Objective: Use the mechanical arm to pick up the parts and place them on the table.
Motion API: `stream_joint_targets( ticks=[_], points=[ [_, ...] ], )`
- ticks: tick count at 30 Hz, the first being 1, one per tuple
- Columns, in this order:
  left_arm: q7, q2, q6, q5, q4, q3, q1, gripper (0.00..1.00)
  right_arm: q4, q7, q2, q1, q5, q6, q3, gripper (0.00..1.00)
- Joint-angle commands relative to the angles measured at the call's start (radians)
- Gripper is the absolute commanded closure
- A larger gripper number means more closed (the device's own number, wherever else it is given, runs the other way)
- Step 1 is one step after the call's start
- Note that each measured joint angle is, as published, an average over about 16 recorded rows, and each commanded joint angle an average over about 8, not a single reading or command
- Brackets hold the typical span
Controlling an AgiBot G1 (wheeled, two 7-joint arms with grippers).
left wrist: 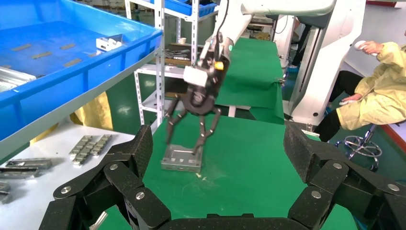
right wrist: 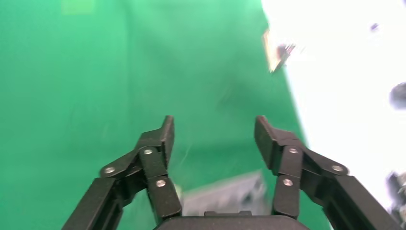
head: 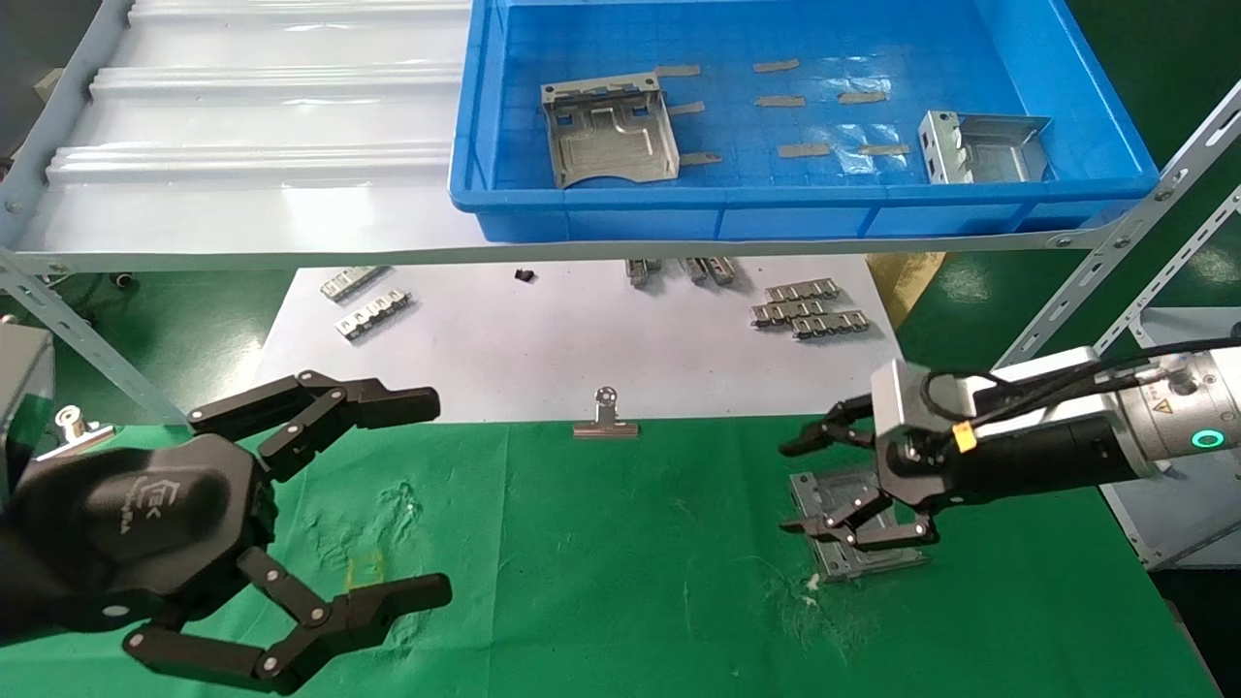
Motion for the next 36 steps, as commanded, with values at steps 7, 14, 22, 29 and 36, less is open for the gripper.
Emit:
stream_joint_targets(
  ticks=[7, 14, 22, 29, 36],
  points=[
    [0.000, 0.000, 0.000, 0.000, 0.000, 0.000, 0.000, 0.00, 0.021, 0.038, 0.027, -0.012, 0.070, -0.007, 0.038, 0.00],
    [0.000, 0.000, 0.000, 0.000, 0.000, 0.000, 0.000, 0.00, 0.033, 0.038, 0.024, -0.022, 0.051, -0.003, 0.040, 0.00],
    [0.000, 0.000, 0.000, 0.000, 0.000, 0.000, 0.000, 0.00, 0.163, 0.114, 0.067, -0.107, 0.084, 0.008, 0.143, 0.00],
    [0.000, 0.000, 0.000, 0.000, 0.000, 0.000, 0.000, 0.00, 0.301, 0.195, 0.111, -0.196, 0.116, 0.021, 0.251, 0.00],
    [0.000, 0.000, 0.000, 0.000, 0.000, 0.000, 0.000, 0.00, 0.438, 0.276, 0.156, -0.285, 0.149, 0.033, 0.359, 0.00]
  ],
)
